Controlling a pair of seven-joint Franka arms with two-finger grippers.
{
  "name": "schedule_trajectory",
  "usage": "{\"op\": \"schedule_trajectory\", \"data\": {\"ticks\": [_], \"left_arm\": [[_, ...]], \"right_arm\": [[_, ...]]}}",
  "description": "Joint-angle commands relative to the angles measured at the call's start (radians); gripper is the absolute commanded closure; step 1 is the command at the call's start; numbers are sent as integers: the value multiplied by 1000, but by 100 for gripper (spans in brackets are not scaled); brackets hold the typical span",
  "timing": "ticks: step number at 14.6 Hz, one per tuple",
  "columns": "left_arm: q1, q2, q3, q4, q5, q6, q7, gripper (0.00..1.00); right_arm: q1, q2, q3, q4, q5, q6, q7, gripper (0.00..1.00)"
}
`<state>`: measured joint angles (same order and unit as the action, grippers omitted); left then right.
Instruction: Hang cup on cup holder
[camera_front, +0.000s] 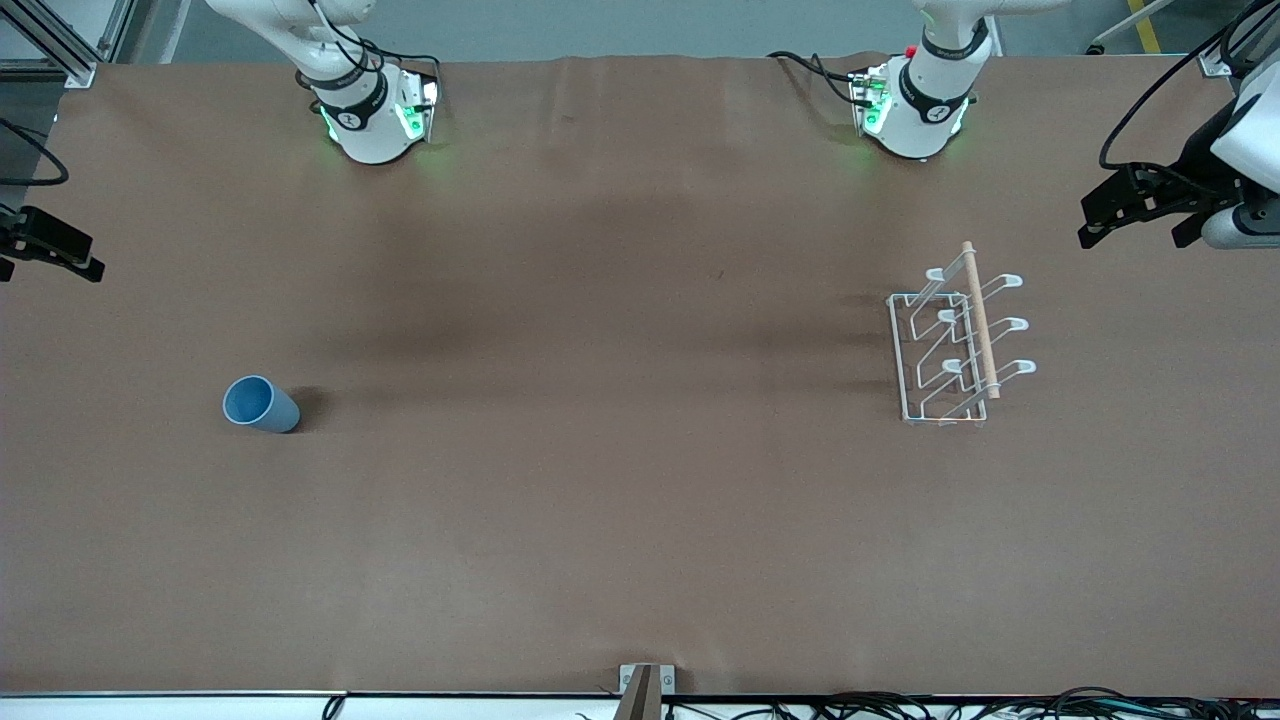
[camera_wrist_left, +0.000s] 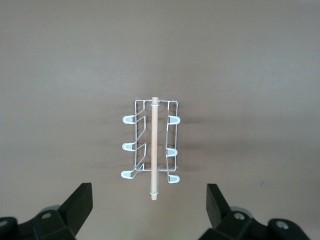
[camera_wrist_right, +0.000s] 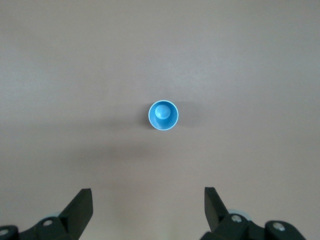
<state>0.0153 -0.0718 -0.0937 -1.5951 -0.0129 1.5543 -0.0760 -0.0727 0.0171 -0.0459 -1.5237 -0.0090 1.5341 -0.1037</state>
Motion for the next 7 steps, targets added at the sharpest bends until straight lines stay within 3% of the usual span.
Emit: {"op": "schedule_trajectory", "data": {"ticks": [1, 4, 7], "left_arm": [[-3, 13, -3, 32, 21, -22, 5, 0], [-2, 15, -3, 37, 21, -22, 5, 0], [0, 23, -3, 41, 21, -22, 5, 0]], "right_arm": [[-16, -19, 20, -32, -19, 11, 19, 1], [-21, 21, 18, -70, -16, 61, 18, 2], [-53, 32, 15, -231, -12, 231, 16, 2]]}}
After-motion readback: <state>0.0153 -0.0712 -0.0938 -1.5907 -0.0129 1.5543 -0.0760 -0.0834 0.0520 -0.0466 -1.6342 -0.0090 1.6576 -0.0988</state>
